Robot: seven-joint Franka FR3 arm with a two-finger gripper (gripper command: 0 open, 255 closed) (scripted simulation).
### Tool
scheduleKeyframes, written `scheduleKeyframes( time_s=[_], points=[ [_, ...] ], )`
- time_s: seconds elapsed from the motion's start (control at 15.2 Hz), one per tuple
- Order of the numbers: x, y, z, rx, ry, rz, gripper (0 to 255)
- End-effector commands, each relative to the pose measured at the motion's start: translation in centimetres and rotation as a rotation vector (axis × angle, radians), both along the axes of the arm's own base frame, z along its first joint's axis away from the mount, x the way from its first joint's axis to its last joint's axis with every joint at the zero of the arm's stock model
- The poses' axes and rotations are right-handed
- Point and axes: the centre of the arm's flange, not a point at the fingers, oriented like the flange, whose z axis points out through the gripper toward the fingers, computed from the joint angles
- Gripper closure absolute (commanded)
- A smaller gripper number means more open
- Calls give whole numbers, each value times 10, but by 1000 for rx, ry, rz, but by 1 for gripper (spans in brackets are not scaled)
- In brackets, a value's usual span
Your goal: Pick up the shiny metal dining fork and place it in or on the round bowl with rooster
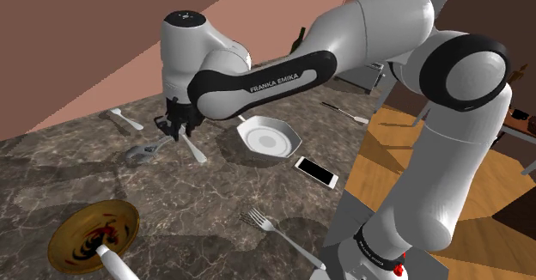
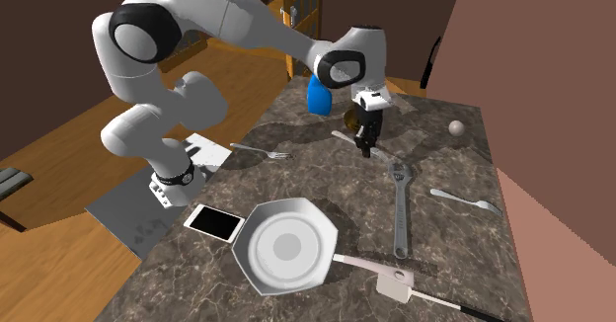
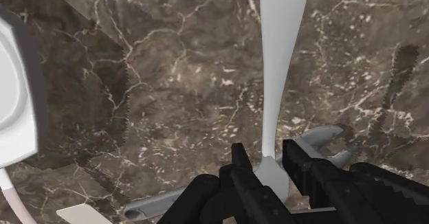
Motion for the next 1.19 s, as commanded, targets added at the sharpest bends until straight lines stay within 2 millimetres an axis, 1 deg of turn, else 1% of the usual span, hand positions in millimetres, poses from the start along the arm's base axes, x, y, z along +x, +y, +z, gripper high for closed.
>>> scheduleKeyframes(
  time_s=[0.0,0.07,1.12],
  points=[
    [0,0,11,0,0,0,255],
    [0,0,11,0,0,0,255],
    [-68,200,-4,0,0,0,255]
  ],
)
